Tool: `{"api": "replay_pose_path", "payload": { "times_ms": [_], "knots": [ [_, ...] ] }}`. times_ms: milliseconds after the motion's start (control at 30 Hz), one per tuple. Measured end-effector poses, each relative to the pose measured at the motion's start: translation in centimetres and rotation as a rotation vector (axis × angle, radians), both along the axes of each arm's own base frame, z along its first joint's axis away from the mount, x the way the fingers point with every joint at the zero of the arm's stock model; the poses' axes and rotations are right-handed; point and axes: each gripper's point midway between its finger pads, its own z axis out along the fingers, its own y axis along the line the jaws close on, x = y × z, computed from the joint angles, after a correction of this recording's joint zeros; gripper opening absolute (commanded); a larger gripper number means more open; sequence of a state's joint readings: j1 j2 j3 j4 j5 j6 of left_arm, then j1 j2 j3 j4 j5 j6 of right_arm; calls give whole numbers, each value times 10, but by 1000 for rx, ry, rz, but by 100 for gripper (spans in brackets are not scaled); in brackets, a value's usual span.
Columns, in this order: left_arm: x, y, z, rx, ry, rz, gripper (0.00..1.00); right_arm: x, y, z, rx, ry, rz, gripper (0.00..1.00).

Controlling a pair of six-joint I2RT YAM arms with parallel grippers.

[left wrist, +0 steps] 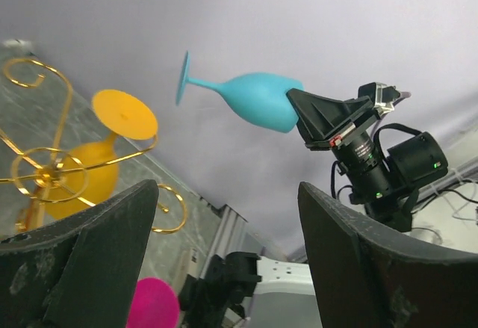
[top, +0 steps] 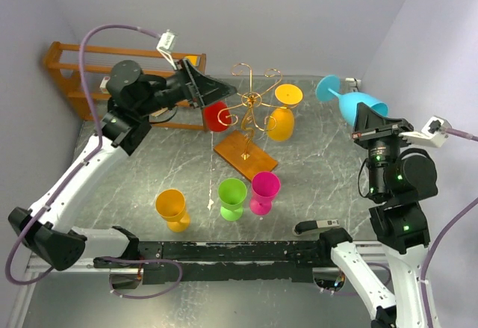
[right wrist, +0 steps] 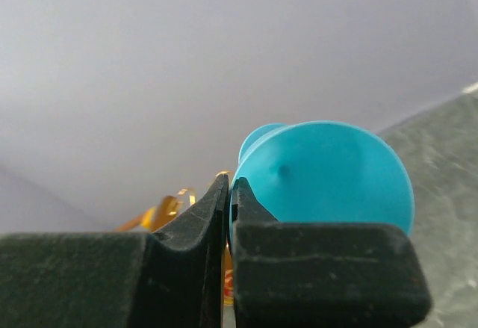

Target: Place the wine glass upside down on the wine glass rack

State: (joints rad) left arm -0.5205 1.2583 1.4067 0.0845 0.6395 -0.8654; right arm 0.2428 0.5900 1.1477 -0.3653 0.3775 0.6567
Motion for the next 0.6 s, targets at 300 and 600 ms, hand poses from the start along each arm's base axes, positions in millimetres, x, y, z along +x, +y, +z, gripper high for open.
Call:
{"api": "replay_pose_path", "payload": {
  "times_ms": [300,600],
  "knots": [
    [-20,-49,10,-65,94,-98,86,3,31,36,139,-224,176,0],
    [-23,-70,37,-179,80,-66,87,19,54,48,158,-337,284,0]
  ]
}}
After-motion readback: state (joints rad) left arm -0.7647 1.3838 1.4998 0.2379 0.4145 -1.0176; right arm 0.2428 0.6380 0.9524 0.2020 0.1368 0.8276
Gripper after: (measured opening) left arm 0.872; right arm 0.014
